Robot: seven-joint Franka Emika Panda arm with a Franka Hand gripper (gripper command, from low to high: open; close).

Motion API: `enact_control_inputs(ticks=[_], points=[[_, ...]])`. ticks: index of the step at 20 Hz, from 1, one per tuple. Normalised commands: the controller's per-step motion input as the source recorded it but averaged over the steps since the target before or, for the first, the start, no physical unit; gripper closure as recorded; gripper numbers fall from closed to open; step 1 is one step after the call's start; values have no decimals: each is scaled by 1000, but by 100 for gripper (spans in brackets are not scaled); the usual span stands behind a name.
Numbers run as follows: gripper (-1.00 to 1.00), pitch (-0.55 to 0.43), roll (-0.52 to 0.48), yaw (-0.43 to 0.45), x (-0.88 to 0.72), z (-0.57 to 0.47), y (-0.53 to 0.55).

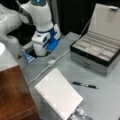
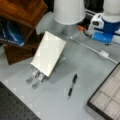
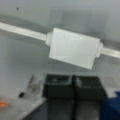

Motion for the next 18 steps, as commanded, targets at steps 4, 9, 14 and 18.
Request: enact_control_inputs(ticks=[4,9,14,18], points=[[-100,-162,47,-168,-289,12,26],[-100,-70,55,-160,-158,56,45],[-100,5,44,-126,-9,170,46],[-100,80,14,-113,211,276,71]])
